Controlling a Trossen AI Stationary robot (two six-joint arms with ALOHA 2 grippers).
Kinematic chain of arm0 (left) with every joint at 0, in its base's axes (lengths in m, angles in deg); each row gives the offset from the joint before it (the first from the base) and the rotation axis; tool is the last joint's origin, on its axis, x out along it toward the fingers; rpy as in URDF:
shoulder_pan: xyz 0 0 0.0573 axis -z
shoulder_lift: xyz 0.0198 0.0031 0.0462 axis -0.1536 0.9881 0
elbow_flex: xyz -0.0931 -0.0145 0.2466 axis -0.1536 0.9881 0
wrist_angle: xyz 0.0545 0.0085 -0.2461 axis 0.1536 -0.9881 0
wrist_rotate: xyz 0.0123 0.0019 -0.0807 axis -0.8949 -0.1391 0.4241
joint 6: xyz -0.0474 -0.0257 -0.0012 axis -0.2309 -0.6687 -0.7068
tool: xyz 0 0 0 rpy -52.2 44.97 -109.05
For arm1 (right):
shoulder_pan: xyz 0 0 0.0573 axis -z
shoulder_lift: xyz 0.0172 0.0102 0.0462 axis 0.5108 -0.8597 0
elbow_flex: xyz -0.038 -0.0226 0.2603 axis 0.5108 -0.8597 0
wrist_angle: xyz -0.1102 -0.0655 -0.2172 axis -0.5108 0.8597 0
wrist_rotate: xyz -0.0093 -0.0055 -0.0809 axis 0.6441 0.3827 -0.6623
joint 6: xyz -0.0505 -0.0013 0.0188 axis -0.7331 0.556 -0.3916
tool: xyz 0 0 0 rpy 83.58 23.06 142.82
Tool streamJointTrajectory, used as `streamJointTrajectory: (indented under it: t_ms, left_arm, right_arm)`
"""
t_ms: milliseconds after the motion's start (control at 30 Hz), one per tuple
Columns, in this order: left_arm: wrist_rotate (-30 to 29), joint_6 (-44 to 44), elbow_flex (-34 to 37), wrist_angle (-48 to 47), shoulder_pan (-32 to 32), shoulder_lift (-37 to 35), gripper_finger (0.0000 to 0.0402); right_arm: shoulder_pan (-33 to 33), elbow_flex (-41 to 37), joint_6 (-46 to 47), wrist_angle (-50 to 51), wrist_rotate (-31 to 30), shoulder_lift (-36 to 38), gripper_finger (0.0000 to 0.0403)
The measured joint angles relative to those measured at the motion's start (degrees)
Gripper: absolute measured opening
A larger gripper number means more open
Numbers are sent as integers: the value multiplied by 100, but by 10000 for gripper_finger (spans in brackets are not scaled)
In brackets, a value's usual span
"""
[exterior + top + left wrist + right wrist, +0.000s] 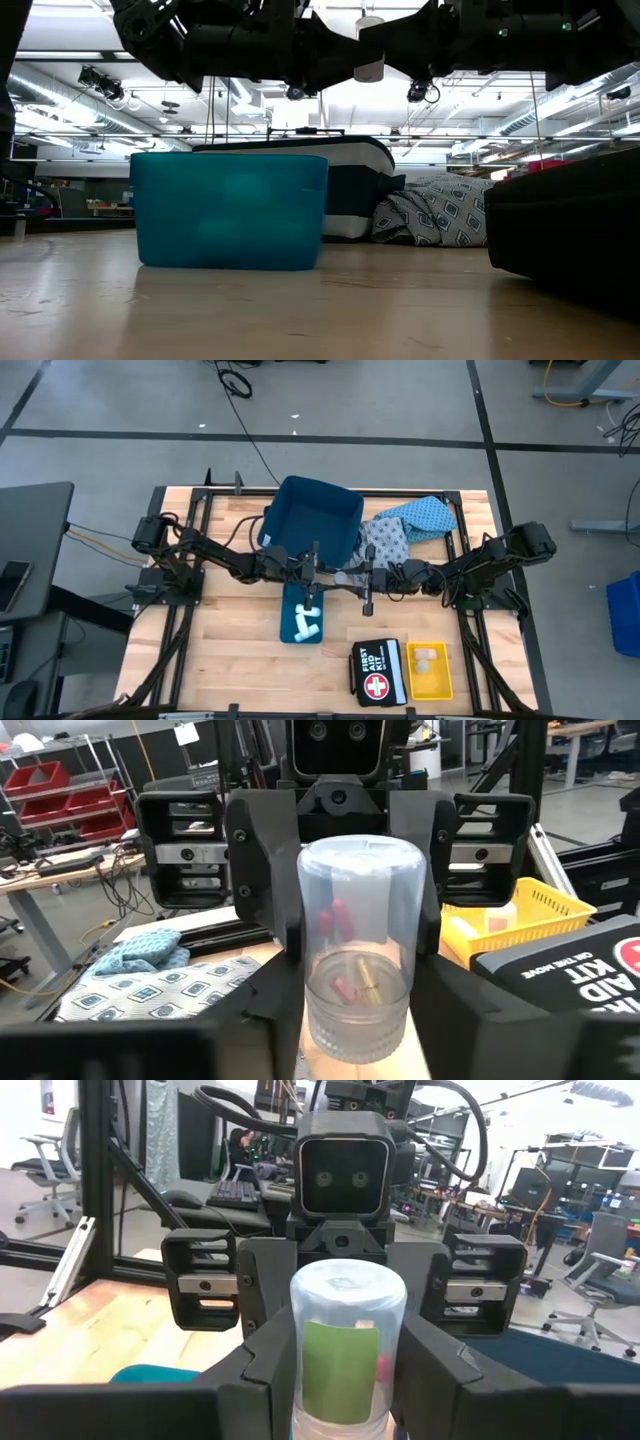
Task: Pick & place medical supplies in basket/bin
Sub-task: Put the transparent bottle in the yellow bin
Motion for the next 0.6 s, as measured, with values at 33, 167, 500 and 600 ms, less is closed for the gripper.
streamJointTrajectory:
  t_ms: [33,167,500,600]
  left_arm:
    - [13,-44,-2,-31,10,0,169]
    - [124,-290,-2,-101,35,0,275]
    - [504,-540,9,-762,116,-44,395]
    - [542,-547,12,-860,150,-44,396]
  right_arm:
    - [-1,-1,-2,10,43,0,132]
    - [0,-4,-20,-7,54,-2,132]
    - [-86,-4,-43,-26,23,1,132]
    - [-185,-4,-46,-8,-23,4,132]
